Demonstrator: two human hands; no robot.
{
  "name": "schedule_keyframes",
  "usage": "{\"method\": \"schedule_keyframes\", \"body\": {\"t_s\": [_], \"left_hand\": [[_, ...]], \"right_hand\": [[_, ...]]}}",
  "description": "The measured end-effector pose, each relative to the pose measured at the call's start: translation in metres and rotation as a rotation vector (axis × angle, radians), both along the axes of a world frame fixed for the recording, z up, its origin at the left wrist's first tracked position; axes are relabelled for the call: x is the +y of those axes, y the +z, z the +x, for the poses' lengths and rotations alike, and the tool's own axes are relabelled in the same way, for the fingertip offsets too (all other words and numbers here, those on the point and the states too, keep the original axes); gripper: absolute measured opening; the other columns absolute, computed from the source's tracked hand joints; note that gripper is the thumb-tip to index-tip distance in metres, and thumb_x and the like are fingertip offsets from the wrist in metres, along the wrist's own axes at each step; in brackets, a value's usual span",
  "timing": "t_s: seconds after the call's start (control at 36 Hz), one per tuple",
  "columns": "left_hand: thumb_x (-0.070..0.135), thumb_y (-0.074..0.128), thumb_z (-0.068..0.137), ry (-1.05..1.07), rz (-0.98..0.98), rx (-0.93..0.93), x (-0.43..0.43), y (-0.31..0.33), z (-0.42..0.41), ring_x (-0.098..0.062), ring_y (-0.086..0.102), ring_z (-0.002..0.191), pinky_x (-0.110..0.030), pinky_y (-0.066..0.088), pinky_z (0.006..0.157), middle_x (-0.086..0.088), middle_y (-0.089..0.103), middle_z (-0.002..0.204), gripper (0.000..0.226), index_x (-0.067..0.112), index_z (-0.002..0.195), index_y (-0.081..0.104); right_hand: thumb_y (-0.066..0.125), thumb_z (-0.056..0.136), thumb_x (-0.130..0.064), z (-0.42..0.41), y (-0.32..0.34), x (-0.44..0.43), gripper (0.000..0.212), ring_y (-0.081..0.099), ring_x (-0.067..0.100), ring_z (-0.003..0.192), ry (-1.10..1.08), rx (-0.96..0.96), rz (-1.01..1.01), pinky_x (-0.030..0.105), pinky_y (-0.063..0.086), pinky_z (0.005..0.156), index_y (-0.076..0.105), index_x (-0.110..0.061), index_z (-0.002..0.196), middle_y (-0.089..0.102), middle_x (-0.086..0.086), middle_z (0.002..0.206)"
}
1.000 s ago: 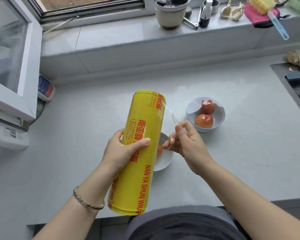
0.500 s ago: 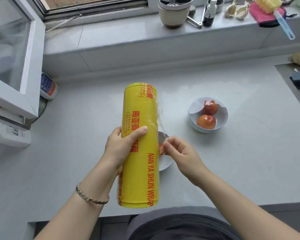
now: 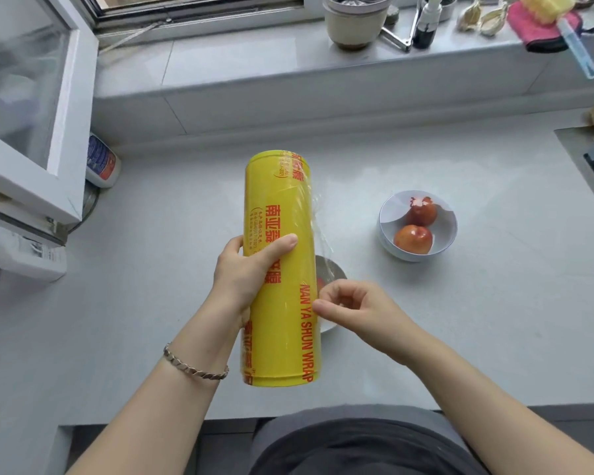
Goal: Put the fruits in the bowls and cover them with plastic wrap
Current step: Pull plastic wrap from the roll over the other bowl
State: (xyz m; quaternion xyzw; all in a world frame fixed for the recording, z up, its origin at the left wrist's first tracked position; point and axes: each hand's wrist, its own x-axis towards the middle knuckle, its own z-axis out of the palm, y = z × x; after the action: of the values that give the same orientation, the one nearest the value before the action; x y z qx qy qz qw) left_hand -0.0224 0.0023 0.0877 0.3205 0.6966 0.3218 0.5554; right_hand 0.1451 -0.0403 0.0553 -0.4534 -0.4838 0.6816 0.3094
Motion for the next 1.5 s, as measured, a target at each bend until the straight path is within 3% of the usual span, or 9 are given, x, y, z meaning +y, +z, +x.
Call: {"method": "schedule_keyframes", "body": {"t_s": [0.11,0.39,0.64,0.83,0.94,1.14,1.25,1.36,1.5], "left_hand": [[0.049,0.076,0.055,0.035,-0.056,-0.081,0.003,-0.001,-0.008,-0.03,0.07,0.087,-0.048,0.058,0.073,-0.01,0.068,0.106,0.076,0.017,0.119,0.052],[0.047,0.076,0.059,0.068,-0.069,-0.087,0.001,-0.008,-0.006,-0.028,0.07,0.086,-0.042,0.058,0.067,-0.009,0.068,0.105,0.071,0.016,0.119,0.053],[0.05,0.078,0.064,0.051,0.112,0.258,0.0,-0.013,-0.003,-0.021,0.064,0.094,-0.043,0.055,0.08,0.0,0.061,0.112,0.076,0.022,0.126,0.044],[0.065,0.075,0.053,-0.056,0.165,0.444,-0.012,-0.018,0.004,-0.021,0.06,0.102,-0.046,0.052,0.087,0.005,0.057,0.113,0.091,0.029,0.126,0.035],[0.08,0.062,0.041,-0.09,0.128,0.456,-0.018,-0.022,0.017,-0.024,0.056,0.11,-0.048,0.05,0.091,0.0,0.054,0.124,0.108,0.027,0.13,0.032],[0.062,0.064,0.047,-0.119,0.07,0.063,-0.028,-0.023,0.016,-0.022,0.058,0.109,-0.048,0.05,0.092,-0.003,0.05,0.126,0.084,0.029,0.123,0.046],[0.05,0.074,0.044,-0.207,0.043,-0.115,-0.03,-0.017,0.01,-0.022,0.059,0.11,-0.044,0.05,0.093,-0.004,0.054,0.127,0.09,0.029,0.126,0.045],[0.028,0.078,0.06,-0.274,0.001,-0.259,-0.034,-0.016,0.007,-0.022,0.064,0.102,-0.033,0.055,0.079,-0.003,0.062,0.117,0.087,0.034,0.133,0.031],[0.039,0.089,0.041,-0.272,-0.027,-0.259,-0.034,-0.021,0.011,-0.026,0.062,0.106,-0.042,0.056,0.081,-0.006,0.058,0.124,0.107,0.033,0.131,0.032]], "right_hand": [[0.054,0.09,-0.011,0.0,-0.005,-0.007,0.012,0.06,0.002,0.07,-0.053,0.004,0.051,0.016,0.048,0.071,0.052,-0.012,0.078,0.062,-0.005,0.071],[0.038,0.096,-0.011,-0.014,-0.007,-0.015,0.011,0.043,0.001,0.042,-0.132,0.23,-0.107,0.013,0.034,0.043,0.041,-0.011,0.084,0.058,-0.007,0.065],[0.043,0.095,-0.009,-0.014,-0.01,-0.019,0.018,0.036,0.002,0.038,-0.192,0.007,0.044,0.013,0.032,0.045,0.043,-0.017,0.079,0.056,-0.003,0.062],[0.06,0.07,-0.012,-0.006,-0.009,-0.005,0.022,0.055,0.005,0.111,-0.161,0.156,-0.117,0.025,0.038,0.097,0.054,-0.021,0.05,0.057,-0.007,0.12],[0.05,0.067,-0.009,-0.021,-0.009,-0.006,0.017,0.059,0.007,0.1,-0.22,0.222,-0.06,0.026,0.047,0.09,0.045,-0.016,0.051,0.062,-0.011,0.111],[0.051,0.068,-0.014,-0.001,-0.018,-0.002,0.015,0.056,0.004,0.068,-0.291,0.145,-0.028,0.022,0.046,0.072,0.043,-0.016,0.056,0.06,-0.01,0.067],[0.05,0.066,-0.013,0.01,-0.018,-0.001,0.012,0.057,0.038,0.098,-0.335,0.143,-0.088,0.05,0.045,0.093,0.045,-0.016,0.056,0.061,0.028,0.105],[0.044,0.078,-0.003,0.017,-0.017,-0.002,0.02,0.059,0.008,0.074,-0.315,0.237,-0.131,0.018,0.048,0.065,0.039,-0.011,0.06,0.067,-0.011,0.074],[0.044,0.078,-0.005,0.017,-0.024,-0.005,0.021,0.043,0.009,0.055,-0.37,0.208,-0.177,0.019,0.04,0.053,0.038,-0.013,0.059,0.044,-0.001,0.058]]}}
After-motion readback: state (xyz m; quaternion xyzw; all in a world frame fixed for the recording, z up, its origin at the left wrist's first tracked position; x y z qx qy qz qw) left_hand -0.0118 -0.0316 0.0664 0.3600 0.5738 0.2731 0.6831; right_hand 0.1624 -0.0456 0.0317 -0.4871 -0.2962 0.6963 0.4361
